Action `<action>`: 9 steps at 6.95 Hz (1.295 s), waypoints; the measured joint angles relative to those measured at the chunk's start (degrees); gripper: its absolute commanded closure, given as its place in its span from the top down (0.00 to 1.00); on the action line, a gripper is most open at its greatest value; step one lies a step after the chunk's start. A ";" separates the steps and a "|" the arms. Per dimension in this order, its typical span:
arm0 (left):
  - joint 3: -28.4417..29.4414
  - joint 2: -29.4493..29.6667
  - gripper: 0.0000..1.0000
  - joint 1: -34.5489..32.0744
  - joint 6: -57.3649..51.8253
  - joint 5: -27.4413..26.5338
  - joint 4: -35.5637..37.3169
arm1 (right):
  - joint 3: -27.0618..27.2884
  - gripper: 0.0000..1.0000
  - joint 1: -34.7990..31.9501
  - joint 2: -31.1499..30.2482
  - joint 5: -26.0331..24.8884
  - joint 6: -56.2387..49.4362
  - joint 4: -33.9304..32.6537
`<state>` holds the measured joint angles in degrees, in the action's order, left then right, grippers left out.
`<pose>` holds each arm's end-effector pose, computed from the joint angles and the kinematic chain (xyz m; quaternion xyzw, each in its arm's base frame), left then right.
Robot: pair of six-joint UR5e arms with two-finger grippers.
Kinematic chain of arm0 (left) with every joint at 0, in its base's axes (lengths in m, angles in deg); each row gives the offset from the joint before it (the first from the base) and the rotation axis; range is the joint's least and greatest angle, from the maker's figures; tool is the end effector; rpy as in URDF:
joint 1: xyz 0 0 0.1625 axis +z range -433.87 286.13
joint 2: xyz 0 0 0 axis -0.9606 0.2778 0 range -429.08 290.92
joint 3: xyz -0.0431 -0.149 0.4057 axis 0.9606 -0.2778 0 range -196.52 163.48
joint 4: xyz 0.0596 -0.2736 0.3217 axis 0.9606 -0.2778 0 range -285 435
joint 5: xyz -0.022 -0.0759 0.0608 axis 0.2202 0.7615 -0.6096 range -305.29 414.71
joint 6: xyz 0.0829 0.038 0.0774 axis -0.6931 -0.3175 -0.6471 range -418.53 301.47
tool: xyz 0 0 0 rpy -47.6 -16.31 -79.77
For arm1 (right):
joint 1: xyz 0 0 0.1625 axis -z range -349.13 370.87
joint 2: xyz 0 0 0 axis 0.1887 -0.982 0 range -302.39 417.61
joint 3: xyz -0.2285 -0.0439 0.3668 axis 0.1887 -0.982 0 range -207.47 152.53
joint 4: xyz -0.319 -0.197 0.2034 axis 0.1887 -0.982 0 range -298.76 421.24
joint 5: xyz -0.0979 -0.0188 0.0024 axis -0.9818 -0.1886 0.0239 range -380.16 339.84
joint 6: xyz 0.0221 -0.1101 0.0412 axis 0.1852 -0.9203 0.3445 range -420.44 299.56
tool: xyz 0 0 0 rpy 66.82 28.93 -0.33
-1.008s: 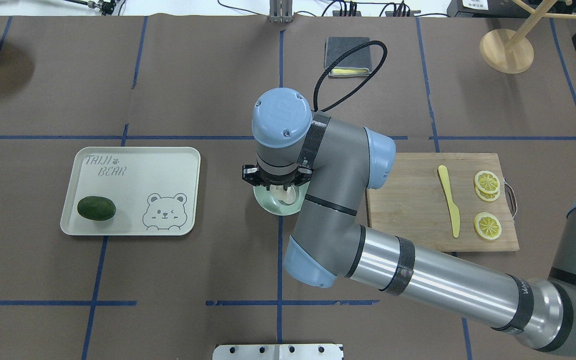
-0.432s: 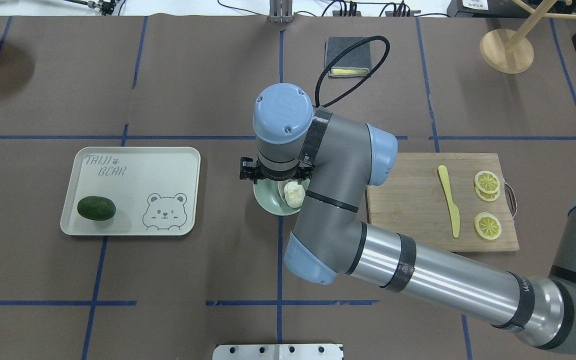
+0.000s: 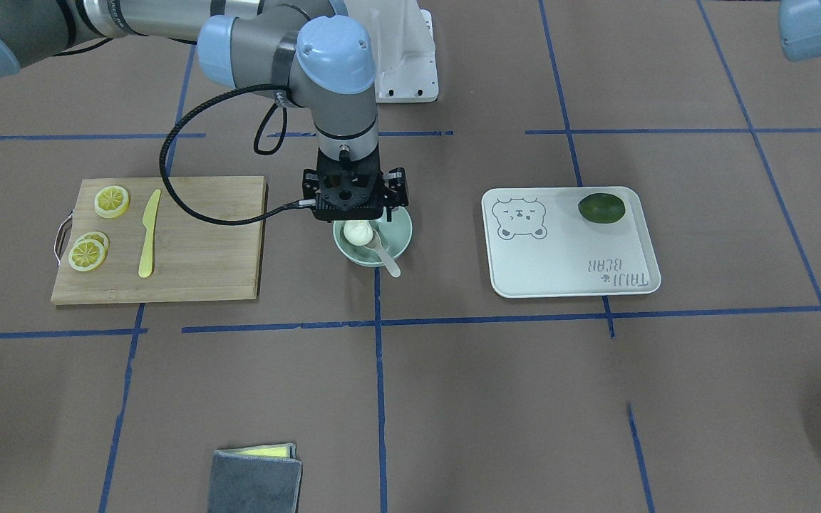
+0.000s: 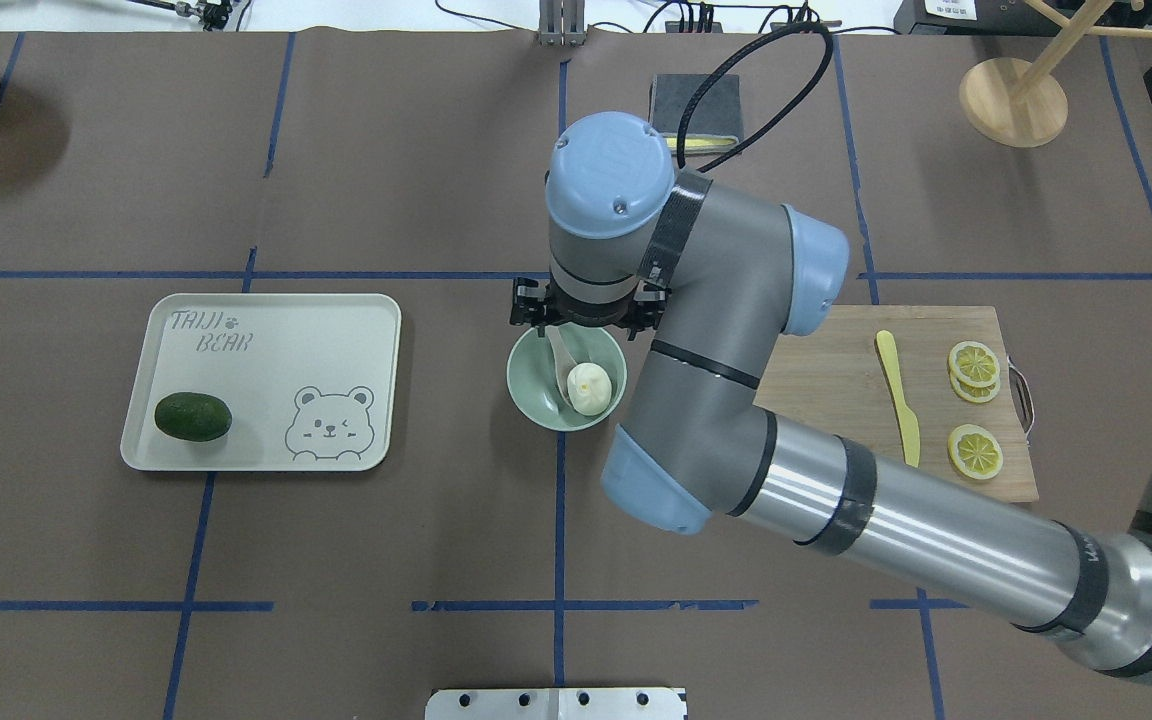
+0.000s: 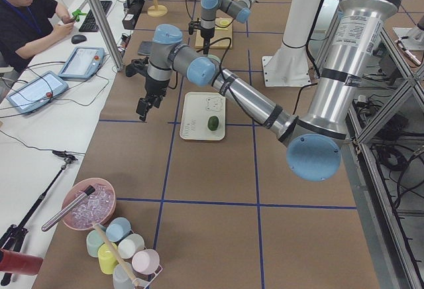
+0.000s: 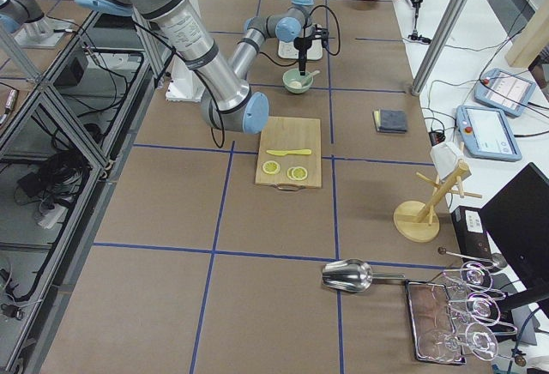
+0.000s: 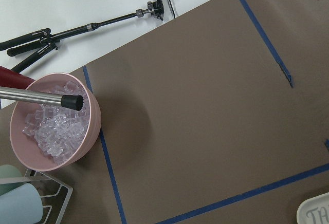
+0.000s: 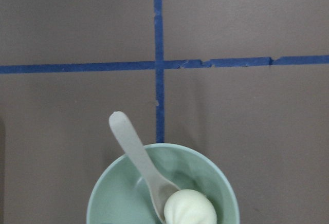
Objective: Put spoon and bun in bowl
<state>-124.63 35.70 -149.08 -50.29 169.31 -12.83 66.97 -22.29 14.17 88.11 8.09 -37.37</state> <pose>0.0705 -0.5939 0.4050 0.2127 0.2529 0.1101 0.9374 -0.5508 -0.4744 0.1629 0.0324 -0.3852 0.0367 0.9216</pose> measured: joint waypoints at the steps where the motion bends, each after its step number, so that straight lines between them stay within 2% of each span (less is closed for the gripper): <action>1: 1.15 -0.12 1.00 -1.12 -1.86 0.85 1.08 | 7.01 1.00 -2.82 -4.77 0.95 -3.26 -3.47; 2: 3.26 -0.19 1.00 -3.47 -5.95 4.02 2.27 | 12.86 1.00 -7.27 -10.54 3.73 -8.90 -4.88; 4: 8.13 -2.80 1.00 -9.48 -14.18 12.28 2.95 | 17.02 1.00 -20.31 -20.65 14.03 -25.02 -5.28; 6: 9.59 -8.93 1.00 -12.63 -16.75 16.98 2.76 | 16.77 1.00 -32.18 -30.47 20.34 -43.24 -5.36; 9: 9.93 -13.25 1.00 -13.09 -17.14 18.18 2.27 | 12.88 1.00 -44.95 -40.69 21.43 -62.31 -5.35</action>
<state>-114.70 22.45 -162.17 -67.43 187.49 -10.55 79.85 -67.23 -26.52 109.54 -54.22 -42.72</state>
